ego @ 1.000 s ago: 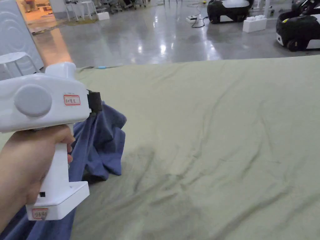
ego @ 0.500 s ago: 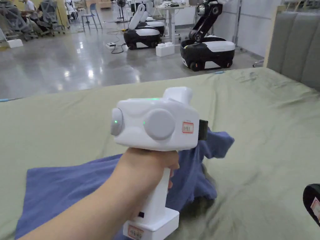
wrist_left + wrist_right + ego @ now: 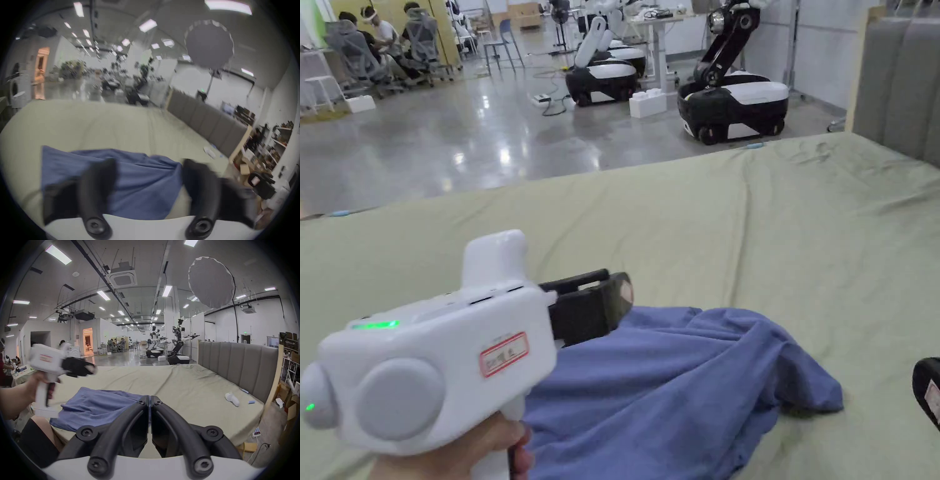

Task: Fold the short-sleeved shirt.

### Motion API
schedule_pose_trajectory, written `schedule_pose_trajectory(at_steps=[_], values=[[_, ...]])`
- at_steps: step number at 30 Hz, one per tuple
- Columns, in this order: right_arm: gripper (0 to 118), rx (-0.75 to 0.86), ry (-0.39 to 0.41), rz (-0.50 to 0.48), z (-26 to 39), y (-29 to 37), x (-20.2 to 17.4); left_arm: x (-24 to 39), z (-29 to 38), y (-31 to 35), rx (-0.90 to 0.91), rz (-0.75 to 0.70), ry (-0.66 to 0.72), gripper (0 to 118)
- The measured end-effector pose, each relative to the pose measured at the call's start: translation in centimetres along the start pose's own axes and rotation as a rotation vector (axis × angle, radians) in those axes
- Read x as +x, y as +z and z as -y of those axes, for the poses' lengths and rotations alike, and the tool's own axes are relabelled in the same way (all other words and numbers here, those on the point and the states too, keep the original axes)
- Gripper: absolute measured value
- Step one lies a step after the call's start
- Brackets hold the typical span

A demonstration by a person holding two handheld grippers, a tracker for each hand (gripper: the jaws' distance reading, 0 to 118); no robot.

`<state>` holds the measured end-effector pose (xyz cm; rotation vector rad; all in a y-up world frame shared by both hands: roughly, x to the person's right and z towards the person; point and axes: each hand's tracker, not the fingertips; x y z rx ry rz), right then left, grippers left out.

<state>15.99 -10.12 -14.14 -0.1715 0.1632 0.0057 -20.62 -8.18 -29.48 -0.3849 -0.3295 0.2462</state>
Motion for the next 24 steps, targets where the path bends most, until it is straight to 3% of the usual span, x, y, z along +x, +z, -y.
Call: schedule_pose_trajectory(at_steps=[1,2,3,4,5,8,13,14,15,18,20,24], values=[[5,0.003,0.012,-0.01,0.2,-0.5,0.3,-0.9,0.1,4.0,0.072,-0.066,0.008,28],[5,0.004,0.021,-0.017,0.2,-0.5,0.2,-2.2,0.6,6.1,0.109,-0.137,0.002,0],[5,0.006,0.029,-0.027,0.3,-0.5,0.1,-3.9,1.2,8.4,0.161,-0.2,0.006,0],[5,0.0,0.032,-0.037,-1.0,-3.4,-3.4,-5.7,1.9,10.4,0.166,-0.22,0.015,0],[5,-0.009,0.033,-0.046,-1.4,-4.3,-4.5,-6.4,2.4,12.5,0.156,-0.248,0.016,0],[5,-0.052,0.023,-0.072,-1.1,-6.3,-5.8,-10.6,4.2,15.1,0.123,-0.373,0.044,0],[5,-0.113,0.081,-0.061,-1.1,-9.6,-7.4,-17.6,3.0,9.7,0.03,-0.431,0.117,0],[5,-0.132,0.092,-0.058,-1.1,-10.3,-7.7,-19.1,2.3,7.2,-0.021,-0.451,0.137,1],[5,-0.141,0.098,-0.06,-1.2,-10.9,-7.9,-20.6,1.7,5.0,-0.054,-0.457,0.136,9],[5,-0.152,0.12,-0.036,-1.4,-12.7,-8.3,-25.8,-0.4,-3.5,-0.139,-0.481,0.134,91],[5,-0.176,0.119,-0.017,-1.4,-13.9,-8.3,-29.3,-0.9,-8.7,-0.227,-0.531,0.133,101],[5,-0.229,0.082,0.01,-1.3,-15.7,-7.9,-34.4,0.6,-16.5,-0.381,-0.663,0.087,102]])
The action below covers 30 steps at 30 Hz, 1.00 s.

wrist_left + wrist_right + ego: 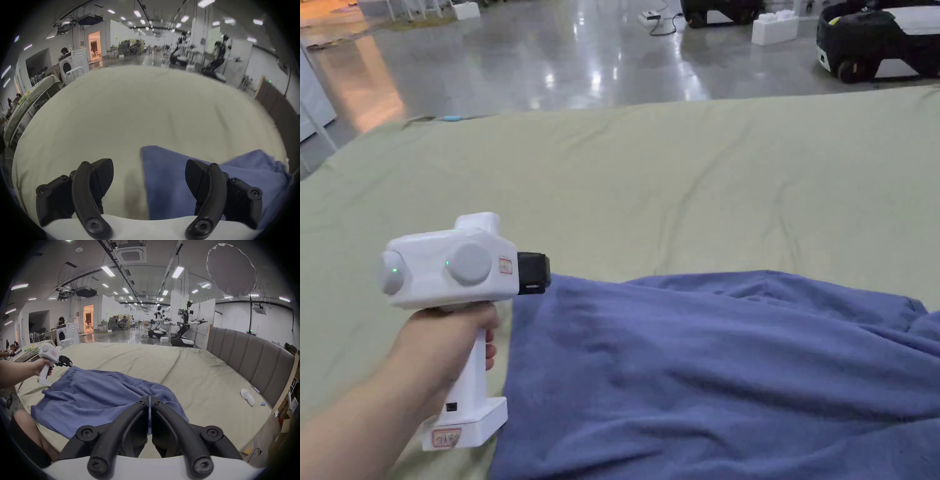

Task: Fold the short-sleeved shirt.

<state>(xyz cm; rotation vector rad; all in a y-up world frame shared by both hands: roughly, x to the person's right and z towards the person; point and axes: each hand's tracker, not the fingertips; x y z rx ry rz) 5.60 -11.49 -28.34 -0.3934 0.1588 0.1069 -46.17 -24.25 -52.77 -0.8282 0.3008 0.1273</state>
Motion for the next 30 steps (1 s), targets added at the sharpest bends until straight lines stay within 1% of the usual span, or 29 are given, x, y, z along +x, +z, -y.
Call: schedule_pose_trajectory(at_steps=[2,3,4,5,6,7,8,9,10,11,12,13,14,15,16,17,18,19,20,21,22,23,25,26,27,28,29,30], values=[[5,-0.037,-0.021,-0.001,0.1,-0.9,0.1,0.7,1.0,-2.8,-0.116,-0.026,0.023,101],[5,-0.052,-0.029,0.0,0.3,-1.3,0.2,1.0,1.6,-2.5,-0.1,-0.026,0.02,101],[5,-0.06,-0.034,-0.001,0.3,-1.3,0.2,1.4,1.4,-1.3,0.0,-0.063,-0.002,99],[5,-0.07,-0.036,-0.002,0.3,-1.3,0.2,2.5,1.8,-0.7,-0.023,-0.068,-0.047,86],[5,-0.081,-0.038,-0.008,0.4,-1.3,0.1,3.1,2.3,0.1,0.01,-0.03,-0.117,62],[5,-0.09,-0.04,-0.015,0.4,-1.3,0.1,4.0,2.9,1.1,0.03,-0.014,-0.184,6],[5,-0.095,-0.038,-0.018,0.4,-1.3,0.1,4.8,3.5,1.7,0.02,0.008,-0.238,3],[5,-0.096,-0.035,-0.015,0.5,-1.3,0.1,6.3,4.2,2.6,0.009,0.036,-0.282,3],[5,-0.098,-0.031,-0.01,0.5,-1.3,0.1,6.5,4.7,3.5,-0.046,0.168,-0.267,3],[5,-0.102,-0.03,-0.007,0.5,-1.3,0.1,6.6,4.9,4.6,-0.045,0.196,-0.262,3],[5,-0.109,-0.027,0.001,5.1,-2.5,2.9,6.3,5.3,6.2,0.009,0.223,-0.245,3],[5,-0.118,-0.026,0.007,6.8,-2.9,4.1,6.5,5.2,7.9,0.048,0.269,-0.23,3],[5,-0.133,-0.027,0.001,7.0,-2.9,4.4,6.1,5.2,9.3,0.087,0.294,-0.214,3],[8,-0.181,-0.022,-0.034,7.3,-3.0,4.8,5.5,5.1,11.0,0.136,0.284,-0.186,3],[28,-0.224,-0.015,-0.051,8.5,-2.9,6.9,4.8,4.9,12.7,0.17,0.287,-0.159,3],[52,-0.251,0.0,-0.044,9.1,-3.2,8.1,4.6,4.6,14.4,0.199,0.304,-0.126,3],[77,-0.275,0.042,-0.033,9.6,-3.7,9.2,3.8,4.4,15.9,0.241,0.318,-0.081,3],[99,-0.277,0.067,-0.011,10.0,-4.4,10.3,3.1,4.0,17.3,0.269,0.328,-0.044,3],[103,-0.279,0.087,0.024,10.3,-5.3,11.2,2.6,3.9,18.3,0.279,0.331,-0.032,3],[102,-0.299,0.105,0.052,10.5,-6.4,12.0,2.6,3.7,19.7,0.301,0.338,-0.019,3],[102,-0.299,0.099,0.06,10.5,-7.4,12.6,2.4,3.7,20.4,0.307,0.334,-0.029,3],[101,-0.313,0.084,0.025,10.3,-8.3,12.9,2.3,3.7,21.0,0.32,0.322,-0.033,3],[88,-0.364,0.03,-0.087,10.2,-10.9,13.5,2.2,3.5,21.1,0.336,0.295,-0.05,3],[80,-0.391,0.022,-0.146,10.1,-11.7,13.4,2.2,3.5,21.2,0.331,0.292,-0.046,3],[67,-0.413,-0.001,-0.227,9.9,-12.4,13.1,2.1,3.6,21.4,0.323,0.291,-0.036,3],[5,-0.434,-0.014,-0.303,9.8,-13.0,12.6,2.0,3.6,21.6,0.315,0.298,-0.021,3],[5,-0.401,0.027,-0.221,9.8,-13.7,12.4,1.5,3.6,21.7,0.322,0.305,-0.004,3],[5,-0.396,0.09,-0.2,9.8,-13.7,11.9,1.3,3.6,22.1,0.341,0.303,0.019,3]])
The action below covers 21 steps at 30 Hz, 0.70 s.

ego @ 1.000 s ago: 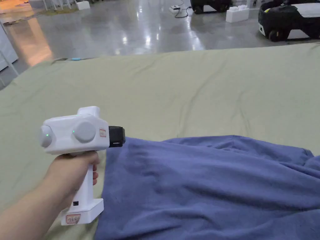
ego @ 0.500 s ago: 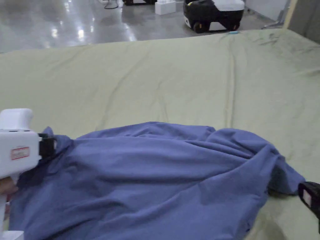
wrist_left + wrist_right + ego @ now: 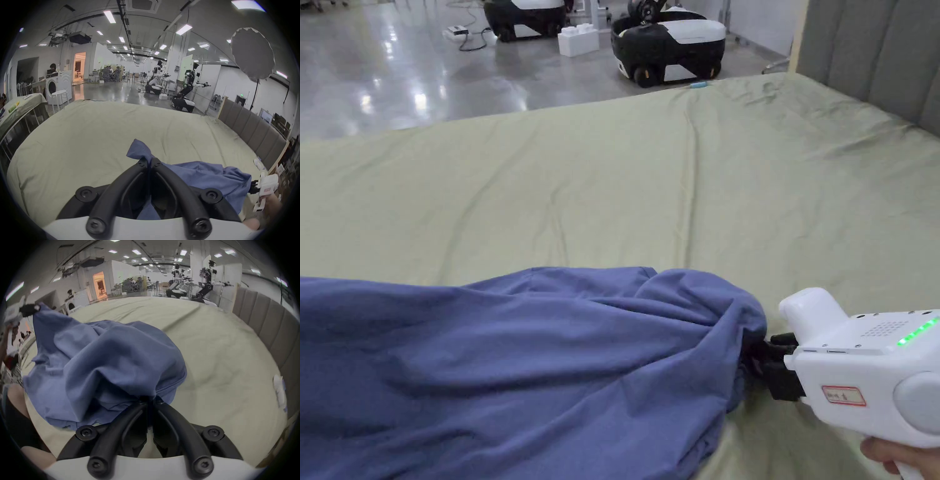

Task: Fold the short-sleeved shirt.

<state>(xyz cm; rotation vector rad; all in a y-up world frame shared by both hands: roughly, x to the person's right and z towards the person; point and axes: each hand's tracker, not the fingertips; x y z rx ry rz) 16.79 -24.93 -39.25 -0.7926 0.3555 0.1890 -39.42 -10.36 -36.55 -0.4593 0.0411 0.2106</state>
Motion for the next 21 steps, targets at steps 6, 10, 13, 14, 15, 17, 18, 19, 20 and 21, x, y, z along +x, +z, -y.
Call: schedule_pose_trajectory(at_steps=[6,10,13,14,15,17,18,19,20,21], values=[[5,0.136,-0.081,0.055,-2.0,5.0,-0.9,-1.2,-2.1,4.6,0.065,-0.002,-0.001,3],[5,0.292,-0.095,0.114,-5.2,11.9,-0.9,-2.6,-5.0,8.9,0.147,-0.003,0.002,3],[5,0.369,-0.072,0.148,-8.1,16.3,-1.3,-2.7,-7.7,11.9,0.203,-0.024,0.009,3],[5,0.393,-0.043,0.175,-9.3,17.5,-1.4,-2.7,-8.9,12.5,0.218,-0.041,-0.004,3],[5,0.412,-0.023,0.208,-10.6,18.6,-1.5,-3.0,-10.4,13.1,0.236,-0.055,-0.03,3],[5,0.435,-0.039,0.21,-13.3,20.4,-1.6,-3.4,-12.9,13.9,0.288,-0.071,-0.019,3],[5,0.464,-0.047,0.225,-15.0,20.9,-1.0,-3.6,-14.4,14.1,0.295,-0.076,-0.01,3],[5,0.485,-0.049,0.252,-16.6,21.4,-0.7,-4.4,-16.1,13.9,0.307,-0.081,0.0,3],[5,0.499,-0.044,0.273,-18.1,21.8,-0.6,-4.8,-17.4,13.8,0.33,-0.088,0.015,3],[5,0.507,-0.037,0.286,-19.8,22.0,-0.5,-5.0,-18.8,13.3,0.339,-0.109,0.021,3]])
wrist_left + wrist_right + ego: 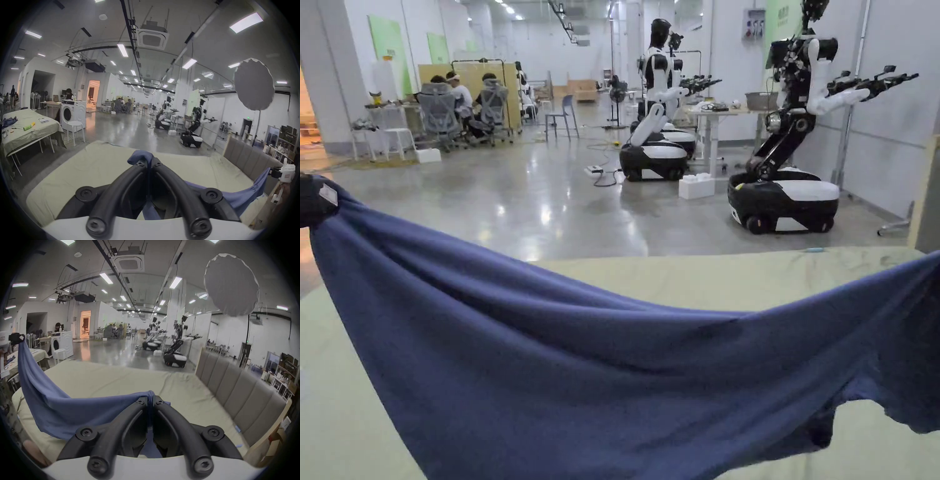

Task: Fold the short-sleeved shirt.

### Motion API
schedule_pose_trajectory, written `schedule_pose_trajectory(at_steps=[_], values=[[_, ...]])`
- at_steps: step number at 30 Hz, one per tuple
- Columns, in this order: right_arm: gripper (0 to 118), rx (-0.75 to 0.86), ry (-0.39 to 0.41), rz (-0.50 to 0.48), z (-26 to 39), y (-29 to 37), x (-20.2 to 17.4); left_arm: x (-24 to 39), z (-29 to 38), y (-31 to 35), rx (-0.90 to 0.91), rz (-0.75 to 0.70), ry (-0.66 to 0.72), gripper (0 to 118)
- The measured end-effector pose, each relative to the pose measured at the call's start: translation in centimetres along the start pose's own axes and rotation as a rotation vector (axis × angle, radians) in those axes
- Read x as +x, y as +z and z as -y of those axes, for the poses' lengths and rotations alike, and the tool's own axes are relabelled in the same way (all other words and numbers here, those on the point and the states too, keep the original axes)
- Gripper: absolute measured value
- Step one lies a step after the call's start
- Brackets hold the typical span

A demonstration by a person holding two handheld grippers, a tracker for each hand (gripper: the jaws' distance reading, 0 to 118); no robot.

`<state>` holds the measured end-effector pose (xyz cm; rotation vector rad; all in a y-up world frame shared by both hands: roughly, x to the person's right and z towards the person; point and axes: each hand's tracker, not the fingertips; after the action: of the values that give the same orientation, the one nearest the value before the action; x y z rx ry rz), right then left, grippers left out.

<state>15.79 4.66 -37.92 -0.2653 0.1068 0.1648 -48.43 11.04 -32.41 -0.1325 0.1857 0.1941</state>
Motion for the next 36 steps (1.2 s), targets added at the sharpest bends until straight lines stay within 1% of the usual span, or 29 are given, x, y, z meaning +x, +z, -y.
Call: schedule_pose_trajectory(at_steps=[3,5,7,9,10,12,14,16,18,19,21,22,23,24,27,29,30,33,36], values=[[5,0.034,-0.002,0.027,-4.8,-3.0,0.4,0.5,-2.8,-3.1,0.029,-0.091,-0.056,3],[5,0.066,0.0,0.065,-7.9,-5.6,0.6,1.1,-4.3,-6.1,0.05,-0.147,-0.1,3],[5,0.102,-0.024,0.101,-11.1,-8.7,0.7,1.7,-6.0,-9.5,0.06,-0.182,-0.082,3],[5,0.111,-0.008,0.123,-13.7,-11.6,0.5,2.4,-7.4,-12.9,0.059,-0.221,-0.104,3],[5,0.141,0.003,0.141,-14.8,-13.1,0.5,2.8,-8.0,-14.4,0.063,-0.225,-0.116,3],[5,0.176,-0.016,0.148,-16.3,-15.7,0.4,3.5,-8.6,-16.9,0.079,-0.236,-0.118,3],[5,0.197,-0.017,0.154,-17.2,-18.3,0.4,4.0,-8.5,-19.0,0.083,-0.246,-0.125,3],[5,0.201,-0.015,0.177,-17.3,-20.6,0.2,4.8,-7.5,-20.9,0.105,-0.252,-0.172,3],[5,0.204,-0.041,0.187,-16.5,-23.0,0.3,5.7,-5.2,-22.7,0.126,-0.283,-0.233,3],[5,0.202,-0.056,0.192,-15.7,-24.0,0.1,6.1,-3.6,-23.4,0.137,-0.311,-0.242,3],[5,0.207,-0.049,0.238,-13.5,-25.7,-0.4,6.5,-0.3,-24.6,0.141,-0.323,-0.249,3],[5,0.208,-0.049,0.242,-12.0,-26.4,-0.8,6.7,1.7,-25.1,0.137,-0.33,-0.257,3],[5,0.205,-0.058,0.237,-10.7,-26.9,-1.0,6.8,3.4,-25.4,0.13,-0.338,-0.264,3],[5,0.194,-0.084,0.231,-9.0,-27.4,-1.2,6.8,5.4,-25.7,0.114,-0.342,-0.268,3],[5,0.15,-0.133,0.219,-3.7,-28.0,-2.0,7.0,10.6,-25.3,0.041,-0.34,-0.232,3],[5,0.137,-0.111,0.224,-0.3,-27.4,-2.7,7.2,13.8,-24.0,0.036,-0.344,-0.248,3],[5,0.125,-0.074,0.24,1.5,-26.7,-3.1,7.3,15.2,-23.1,0.004,-0.338,-0.25,3],[5,0.106,-0.1,0.179,5.8,-23.3,-3.7,6.8,18.3,-19.6,-0.083,-0.294,-0.198,3],[5,0.055,-0.132,0.164,9.5,-18.8,-3.5,6.2,21.0,-14.4,-0.15,-0.298,-0.197,3]])
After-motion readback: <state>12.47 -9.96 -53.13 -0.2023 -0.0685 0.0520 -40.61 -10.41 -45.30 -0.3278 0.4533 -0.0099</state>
